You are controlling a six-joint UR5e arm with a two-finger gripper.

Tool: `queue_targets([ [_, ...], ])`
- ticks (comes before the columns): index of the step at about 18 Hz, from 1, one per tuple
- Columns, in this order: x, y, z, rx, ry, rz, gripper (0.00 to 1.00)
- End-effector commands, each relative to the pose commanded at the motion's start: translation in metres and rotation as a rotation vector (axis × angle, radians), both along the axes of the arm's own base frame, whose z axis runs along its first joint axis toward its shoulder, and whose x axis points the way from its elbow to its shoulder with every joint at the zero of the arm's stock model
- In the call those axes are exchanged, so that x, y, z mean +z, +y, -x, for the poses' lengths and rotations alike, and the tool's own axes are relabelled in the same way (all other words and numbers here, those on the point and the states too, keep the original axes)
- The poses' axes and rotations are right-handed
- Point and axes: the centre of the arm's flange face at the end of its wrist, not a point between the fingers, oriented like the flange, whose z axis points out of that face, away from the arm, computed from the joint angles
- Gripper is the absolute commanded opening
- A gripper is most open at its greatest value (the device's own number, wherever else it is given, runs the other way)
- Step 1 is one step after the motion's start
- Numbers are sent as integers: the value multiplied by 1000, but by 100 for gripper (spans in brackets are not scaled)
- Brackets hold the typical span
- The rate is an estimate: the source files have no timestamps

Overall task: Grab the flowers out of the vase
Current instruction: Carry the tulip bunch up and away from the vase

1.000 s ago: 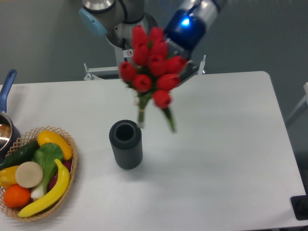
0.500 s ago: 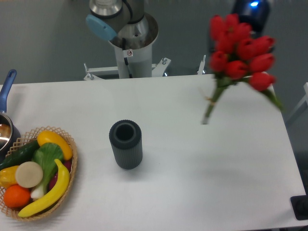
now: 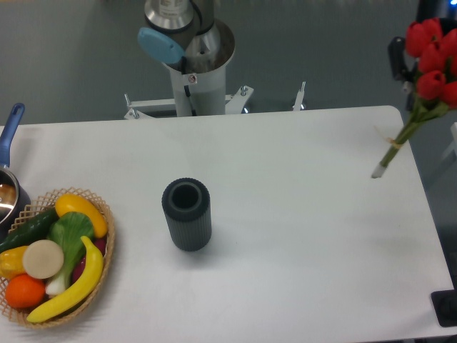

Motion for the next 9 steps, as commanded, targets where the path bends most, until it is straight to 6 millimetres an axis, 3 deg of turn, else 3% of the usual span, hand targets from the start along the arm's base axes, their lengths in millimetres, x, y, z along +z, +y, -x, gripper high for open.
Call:
queue_targets([
  [9, -14, -2, 3, -5, -2, 3, 48],
])
